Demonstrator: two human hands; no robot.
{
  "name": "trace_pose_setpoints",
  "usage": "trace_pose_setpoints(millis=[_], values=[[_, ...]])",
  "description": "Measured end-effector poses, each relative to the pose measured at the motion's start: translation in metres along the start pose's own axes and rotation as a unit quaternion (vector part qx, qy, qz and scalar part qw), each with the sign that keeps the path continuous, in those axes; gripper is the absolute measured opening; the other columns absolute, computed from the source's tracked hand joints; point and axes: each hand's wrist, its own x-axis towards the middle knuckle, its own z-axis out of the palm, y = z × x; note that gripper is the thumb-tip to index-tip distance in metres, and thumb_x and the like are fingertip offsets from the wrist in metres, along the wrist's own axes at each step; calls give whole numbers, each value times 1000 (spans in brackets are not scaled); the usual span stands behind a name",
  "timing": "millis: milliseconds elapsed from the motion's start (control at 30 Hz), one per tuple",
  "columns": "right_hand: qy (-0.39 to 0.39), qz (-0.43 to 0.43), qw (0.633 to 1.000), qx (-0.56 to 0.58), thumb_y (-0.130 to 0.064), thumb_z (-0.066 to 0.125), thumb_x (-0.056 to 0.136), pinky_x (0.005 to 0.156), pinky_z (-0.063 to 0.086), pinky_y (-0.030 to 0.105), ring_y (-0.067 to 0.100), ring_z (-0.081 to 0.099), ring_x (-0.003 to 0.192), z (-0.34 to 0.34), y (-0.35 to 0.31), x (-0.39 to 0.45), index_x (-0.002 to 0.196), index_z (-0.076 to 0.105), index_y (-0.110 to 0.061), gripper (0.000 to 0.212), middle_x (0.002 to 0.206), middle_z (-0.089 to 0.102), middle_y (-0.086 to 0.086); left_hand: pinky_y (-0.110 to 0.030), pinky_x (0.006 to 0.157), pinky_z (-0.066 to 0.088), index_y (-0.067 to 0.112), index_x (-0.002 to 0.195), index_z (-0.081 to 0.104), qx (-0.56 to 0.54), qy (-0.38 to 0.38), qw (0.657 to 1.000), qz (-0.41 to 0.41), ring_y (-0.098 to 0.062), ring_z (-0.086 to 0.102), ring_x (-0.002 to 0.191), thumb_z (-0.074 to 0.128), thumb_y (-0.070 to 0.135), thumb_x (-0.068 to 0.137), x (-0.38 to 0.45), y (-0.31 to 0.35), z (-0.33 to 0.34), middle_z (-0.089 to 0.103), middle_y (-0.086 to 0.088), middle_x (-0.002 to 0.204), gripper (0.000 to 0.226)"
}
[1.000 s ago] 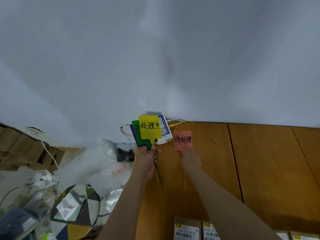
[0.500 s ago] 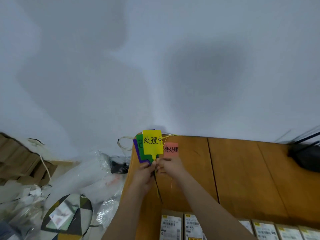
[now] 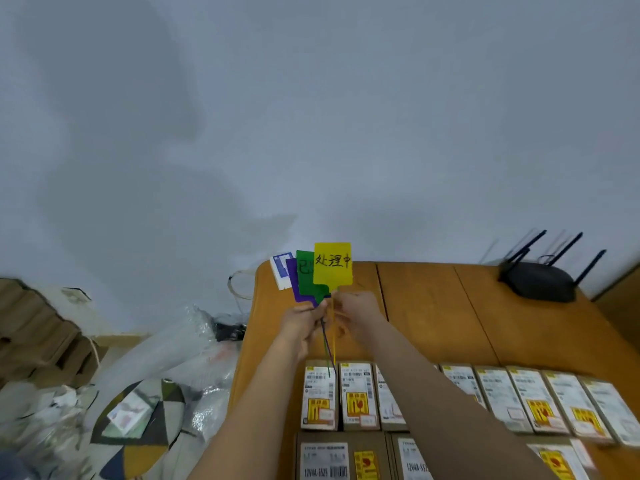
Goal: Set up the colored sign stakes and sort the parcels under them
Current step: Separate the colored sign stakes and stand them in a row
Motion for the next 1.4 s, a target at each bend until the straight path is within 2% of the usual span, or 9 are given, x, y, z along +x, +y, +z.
trace_pose_setpoints(millis=[167, 300, 500, 667, 800, 1033, 1100, 1200, 1400], values=[[34, 29, 999, -5, 10, 46, 94, 44, 48, 29, 26, 58, 58, -59, 8, -22, 90, 57, 7, 12, 75, 59, 21, -31, 68, 60, 1, 103, 65, -9, 43, 999, -4, -10, 61, 49, 70, 7, 88, -16, -26, 4, 62, -6, 72, 17], [68, 36, 997, -6, 17, 35, 92, 45, 31, 28, 19, 36, 50, -106, 19, -21, 78, 44, -2, 26, 66, 41, 11, -23, 49, 53, -1, 96, 62, 1, 102, 994, -36, -12, 53, 42, 65, 8, 92, -27, -51, 13, 53, -7, 62, 10], [72, 46, 996, -12, 13, 36, 89, 44, 21, 26, 15, 27, 50, -155, 30, 5, 79, 40, -9, 25, 66, 36, 9, -31, 53, 43, -1, 88, 58, -27, 114, 989, -93, -15, 48, 34, 57, 9, 97, -32, -91, 79, 49, -7, 49, 13], [81, 75, 994, 6, 8, 40, 89, 37, 25, 18, 16, 31, 47, -200, 21, 47, 75, 45, -8, 22, 65, 42, 10, -31, 55, 47, -5, 101, 60, -38, 130, 985, -104, -21, 48, 56, 58, 6, 95, -20, -107, 132, 49, -10, 67, 13], [76, 74, 994, 14, -1, 48, 95, 41, 30, 22, 17, 37, 47, -219, 12, 82, 77, 53, -7, 20, 65, 49, 8, -30, 52, 51, -2, 94, 59, -33, 142, 984, -104, -22, 52, 59, 62, 3, 92, 2, -104, 160, 53, -11, 70, 6], [75, 88, 993, -4, 5, 58, 91, 47, 47, 24, 17, 54, 57, -202, 7, 152, 91, 65, -2, 9, 70, 61, 10, -24, 40, 55, -3, 95, 58, -50, 193, 974, -106, -23, 59, 66, 69, -2, 85, 64, -89, 167, 58, -15, 77, 15], [90, 95, 991, -29, 7, 61, 87, 42, 46, 22, 19, 55, 52, -188, 13, 178, 84, 66, -3, 12, 63, 61, 9, -25, 45, 56, -1, 90, 57, -40, 191, 974, -113, -22, 58, 63, 67, -2, 87, 85, -83, 159, 57, -13, 74, 11], [95, 122, 987, -55, 3, 65, 84, 56, 47, 32, 24, 60, 57, -174, 24, 206, 73, 69, -2, 12, 60, 64, 10, -28, 59, 56, 0, 90, 56, -18, 177, 976, -126, -19, 57, 65, 65, -1, 89, 107, -75, 147, 55, -12, 75, 10], [107, 137, 984, -50, 1, 68, 87, 54, 53, 27, 19, 59, 59, -130, 46, 279, 94, 69, 4, 8, 71, 65, 11, -33, 71, 58, -2, 100, 57, -4, 203, 972, -118, -21, 60, 67, 69, 2, 87, 170, -57, 97, 57, -12, 79, 19]])
